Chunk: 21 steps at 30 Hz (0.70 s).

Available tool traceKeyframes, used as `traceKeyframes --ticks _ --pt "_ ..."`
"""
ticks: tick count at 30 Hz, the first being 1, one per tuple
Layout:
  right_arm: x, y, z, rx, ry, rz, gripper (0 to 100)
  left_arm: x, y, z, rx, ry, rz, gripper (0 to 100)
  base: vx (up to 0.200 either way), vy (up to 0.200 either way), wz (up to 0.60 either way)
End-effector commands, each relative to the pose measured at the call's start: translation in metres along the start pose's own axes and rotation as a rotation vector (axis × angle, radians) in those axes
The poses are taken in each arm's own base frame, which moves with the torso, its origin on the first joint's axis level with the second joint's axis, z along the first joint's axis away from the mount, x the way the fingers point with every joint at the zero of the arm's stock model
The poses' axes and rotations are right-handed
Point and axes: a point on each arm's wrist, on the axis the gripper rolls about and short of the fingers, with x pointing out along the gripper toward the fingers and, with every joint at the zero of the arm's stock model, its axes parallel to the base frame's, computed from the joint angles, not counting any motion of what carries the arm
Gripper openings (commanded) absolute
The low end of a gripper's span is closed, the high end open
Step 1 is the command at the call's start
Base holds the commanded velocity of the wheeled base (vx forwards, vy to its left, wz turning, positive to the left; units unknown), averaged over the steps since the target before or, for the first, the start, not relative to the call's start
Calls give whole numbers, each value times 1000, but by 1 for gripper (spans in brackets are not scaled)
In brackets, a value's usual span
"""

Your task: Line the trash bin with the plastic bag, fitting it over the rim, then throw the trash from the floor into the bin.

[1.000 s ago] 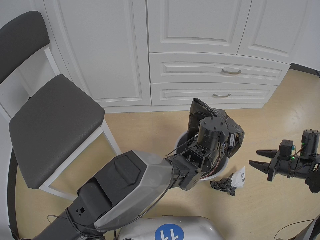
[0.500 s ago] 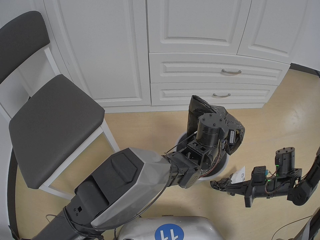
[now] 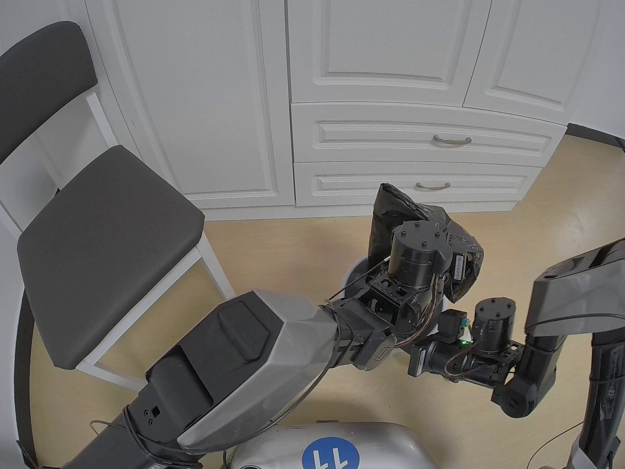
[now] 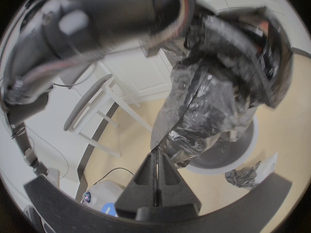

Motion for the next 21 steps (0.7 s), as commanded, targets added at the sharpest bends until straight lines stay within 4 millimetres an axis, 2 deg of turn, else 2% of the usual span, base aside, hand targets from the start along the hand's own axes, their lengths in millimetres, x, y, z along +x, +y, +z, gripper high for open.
traceKeyframes --ticks 1,8,12,15,18,21 --pt "37 -11 -37 43 60 -35 0 0 -2 -2 -2 -3 -3 0 0 0 0" --pt "72 -31 -62 59 29 -165 0 3 4 -20 -16 27 9 0 0 0 0" --pt "82 -38 -59 90 -18 -197 0 5 8 -26 -17 20 12 0 0 0 0" --pt "81 -42 -58 107 -24 -210 0 6 9 -32 -19 20 14 0 0 0 0" --pt "73 -49 -61 112 1 -226 0 8 15 -48 -26 33 23 0 0 0 0" --pt "66 -47 -57 116 13 -200 0 10 22 -62 -31 39 32 0 0 0 0"
